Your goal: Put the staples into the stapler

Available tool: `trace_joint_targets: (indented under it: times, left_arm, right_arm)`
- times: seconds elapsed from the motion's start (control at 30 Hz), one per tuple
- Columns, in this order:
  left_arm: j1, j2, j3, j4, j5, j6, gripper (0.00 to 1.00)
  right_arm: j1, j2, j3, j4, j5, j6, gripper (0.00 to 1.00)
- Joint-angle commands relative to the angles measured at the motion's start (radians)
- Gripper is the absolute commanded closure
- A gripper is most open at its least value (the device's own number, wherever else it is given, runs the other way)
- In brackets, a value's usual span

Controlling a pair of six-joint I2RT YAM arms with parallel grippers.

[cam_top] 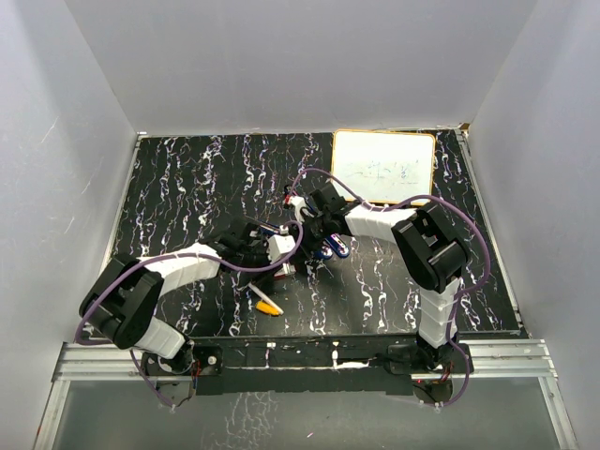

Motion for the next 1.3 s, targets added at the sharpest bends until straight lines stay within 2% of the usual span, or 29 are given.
trace_joint_targets:
  times: [0.0, 0.37, 0.63, 1.27]
  left_arm:
    - [-0.015, 0.028, -0.004, -0.025, -0.045, -0.048, 0.6]
    - [-0.021, -0.004, -0.036, -0.019, -0.054, -0.035, 0.59]
    - [-0.023, -0.01, -0.045, -0.015, -0.068, -0.029, 0.59]
    - [-0.026, -0.017, -0.071, -0.002, -0.087, -0.013, 0.59]
  right_arm:
    - [0.005, -0.04, -0.014, -0.001, 0.008, 0.0, 0.56]
    - [0.055, -0.077, -0.044, 0.02, 0.149, -0.017, 0.59]
    - [0.091, -0.071, -0.038, 0.034, 0.168, -0.01, 0.61]
    - [0.092, -0.061, -0.013, 0.003, 0.161, -0.026, 0.74]
